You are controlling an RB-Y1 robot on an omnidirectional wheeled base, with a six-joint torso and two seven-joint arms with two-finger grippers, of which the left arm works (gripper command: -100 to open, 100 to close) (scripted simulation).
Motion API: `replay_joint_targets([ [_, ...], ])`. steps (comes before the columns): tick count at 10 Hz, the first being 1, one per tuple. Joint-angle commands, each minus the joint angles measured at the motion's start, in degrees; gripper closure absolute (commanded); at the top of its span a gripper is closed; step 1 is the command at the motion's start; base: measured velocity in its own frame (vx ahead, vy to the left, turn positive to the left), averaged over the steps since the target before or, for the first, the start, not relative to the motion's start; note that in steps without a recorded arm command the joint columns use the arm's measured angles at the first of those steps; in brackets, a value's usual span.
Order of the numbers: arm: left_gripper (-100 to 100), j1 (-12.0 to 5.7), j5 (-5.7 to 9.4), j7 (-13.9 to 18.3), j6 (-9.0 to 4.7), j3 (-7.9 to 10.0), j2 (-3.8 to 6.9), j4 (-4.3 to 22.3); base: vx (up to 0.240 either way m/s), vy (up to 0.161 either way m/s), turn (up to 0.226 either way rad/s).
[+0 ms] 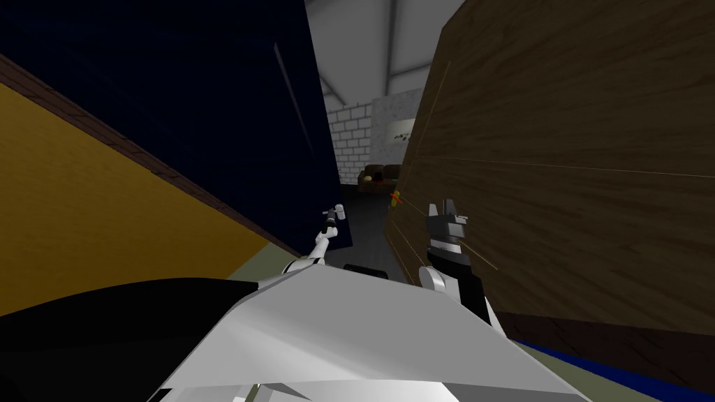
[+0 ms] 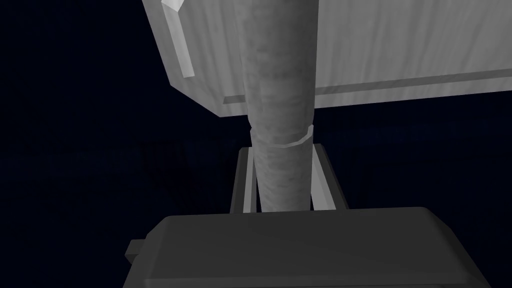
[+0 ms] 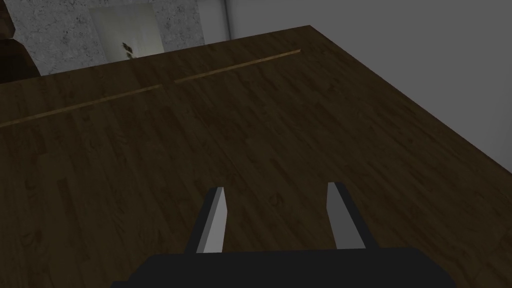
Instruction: Push the door open
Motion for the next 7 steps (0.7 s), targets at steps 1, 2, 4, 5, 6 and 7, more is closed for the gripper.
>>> replay_joint_targets([
  [1, 100, 0.05, 0.28, -0.45, -0.39, 1.29, -0.07, -0.30, 0.180, -0.088, 0.061],
  [2, 100, 0.09, 0.47, -0.65, -0.36, 1.97, -0.25, -0.33, 0.214, -0.092, 0.091],
  [4, 100, 0.15, 0.73, -0.94, -0.31, 2.92, -0.55, -0.37, 0.178, -0.088, 0.071],
  [5, 100, 0.39, 0.68, -0.83, -0.33, 2.72, -0.39, -0.23, 0.071, -0.025, 0.042],
  [6, 100, 0.51, 1.92, -2.45, -0.66, 4.14, 0.00, -0.86, 0.120, 0.027, -0.017],
  [7, 100, 0.56, 2.53, -3.30, -0.80, 4.79, 0.08, -1.14, 0.196, 0.032, -0.021],
])
